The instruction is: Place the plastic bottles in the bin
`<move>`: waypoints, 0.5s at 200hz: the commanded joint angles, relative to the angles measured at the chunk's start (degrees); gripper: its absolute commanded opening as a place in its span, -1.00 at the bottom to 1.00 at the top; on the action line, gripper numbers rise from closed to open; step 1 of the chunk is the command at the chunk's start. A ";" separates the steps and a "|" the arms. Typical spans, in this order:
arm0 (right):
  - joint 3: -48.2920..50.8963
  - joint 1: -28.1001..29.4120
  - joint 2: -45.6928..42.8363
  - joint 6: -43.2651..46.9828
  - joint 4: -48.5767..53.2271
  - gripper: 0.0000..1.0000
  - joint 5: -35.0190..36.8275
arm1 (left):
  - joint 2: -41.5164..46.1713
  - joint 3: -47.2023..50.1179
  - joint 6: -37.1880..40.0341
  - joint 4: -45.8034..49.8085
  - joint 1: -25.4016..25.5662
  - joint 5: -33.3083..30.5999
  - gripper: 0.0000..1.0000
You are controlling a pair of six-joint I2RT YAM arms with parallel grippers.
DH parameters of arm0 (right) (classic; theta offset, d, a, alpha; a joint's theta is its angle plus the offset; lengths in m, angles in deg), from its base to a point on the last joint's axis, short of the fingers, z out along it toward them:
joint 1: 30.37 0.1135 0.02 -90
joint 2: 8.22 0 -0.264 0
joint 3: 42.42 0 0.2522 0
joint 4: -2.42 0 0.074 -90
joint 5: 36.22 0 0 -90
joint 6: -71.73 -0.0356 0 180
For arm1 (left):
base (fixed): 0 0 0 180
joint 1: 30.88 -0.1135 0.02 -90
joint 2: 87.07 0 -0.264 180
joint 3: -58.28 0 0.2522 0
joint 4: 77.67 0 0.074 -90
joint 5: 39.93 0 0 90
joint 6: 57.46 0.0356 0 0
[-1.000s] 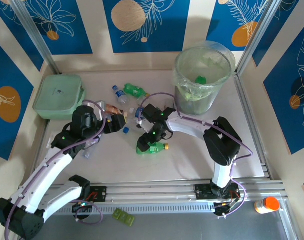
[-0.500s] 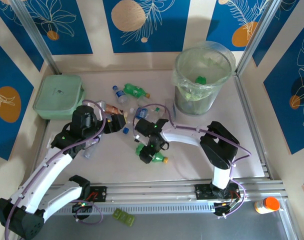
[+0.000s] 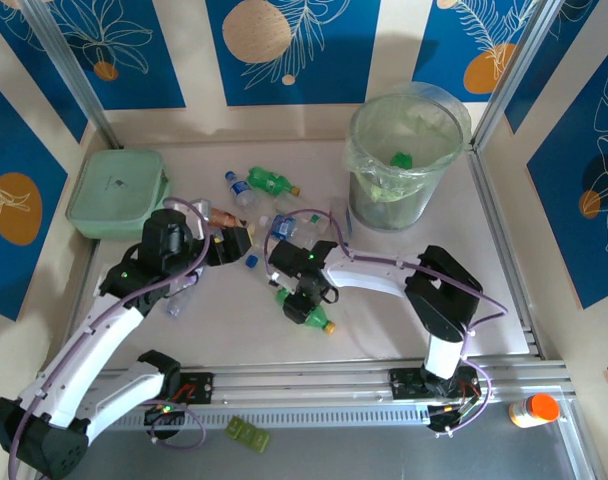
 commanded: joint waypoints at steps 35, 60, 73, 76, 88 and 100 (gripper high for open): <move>-4.14 -2.01 -16.86 -3.55 3.63 0.09 -2.71 | 0.30 -8.41 4.49 4.64 0.21 2.96 0.90; -8.06 -5.47 -22.77 -5.57 5.34 0.07 -4.61 | -0.03 -12.04 5.86 6.25 1.13 3.21 0.89; -10.35 -8.08 -25.08 -6.88 6.20 0.05 -5.94 | -0.25 -13.55 6.77 6.95 1.69 2.65 0.89; -10.98 -9.06 -25.89 -7.35 6.46 0.04 -6.40 | -0.33 -13.92 7.02 7.19 1.85 2.52 0.88; -13.25 -12.04 -27.73 -8.65 6.92 -0.01 -7.31 | -0.60 -15.01 7.92 7.87 2.37 1.71 0.88; -15.53 -15.95 -29.62 -10.13 6.79 -0.04 -8.57 | -0.84 -15.44 8.55 8.34 2.84 0.61 0.88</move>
